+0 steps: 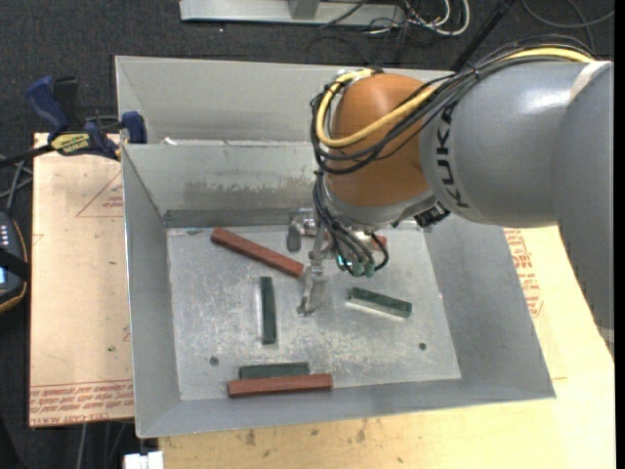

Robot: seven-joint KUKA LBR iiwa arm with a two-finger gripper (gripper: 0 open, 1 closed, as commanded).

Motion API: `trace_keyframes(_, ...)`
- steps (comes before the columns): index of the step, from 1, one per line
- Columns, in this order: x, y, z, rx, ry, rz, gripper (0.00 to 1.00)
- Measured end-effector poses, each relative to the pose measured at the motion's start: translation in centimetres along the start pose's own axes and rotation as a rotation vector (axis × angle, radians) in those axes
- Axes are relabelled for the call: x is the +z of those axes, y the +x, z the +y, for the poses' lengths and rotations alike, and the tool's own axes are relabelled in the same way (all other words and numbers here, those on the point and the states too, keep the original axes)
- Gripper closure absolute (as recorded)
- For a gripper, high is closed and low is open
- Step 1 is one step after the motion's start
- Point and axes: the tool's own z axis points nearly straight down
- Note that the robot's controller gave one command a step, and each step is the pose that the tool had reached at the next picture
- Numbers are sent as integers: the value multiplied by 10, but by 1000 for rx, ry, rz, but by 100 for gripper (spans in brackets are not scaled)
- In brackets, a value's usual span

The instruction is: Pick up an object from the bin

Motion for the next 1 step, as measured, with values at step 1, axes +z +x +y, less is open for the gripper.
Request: trace_keyframes(1, -4, -2, 0, 2, -1, -7, 0)
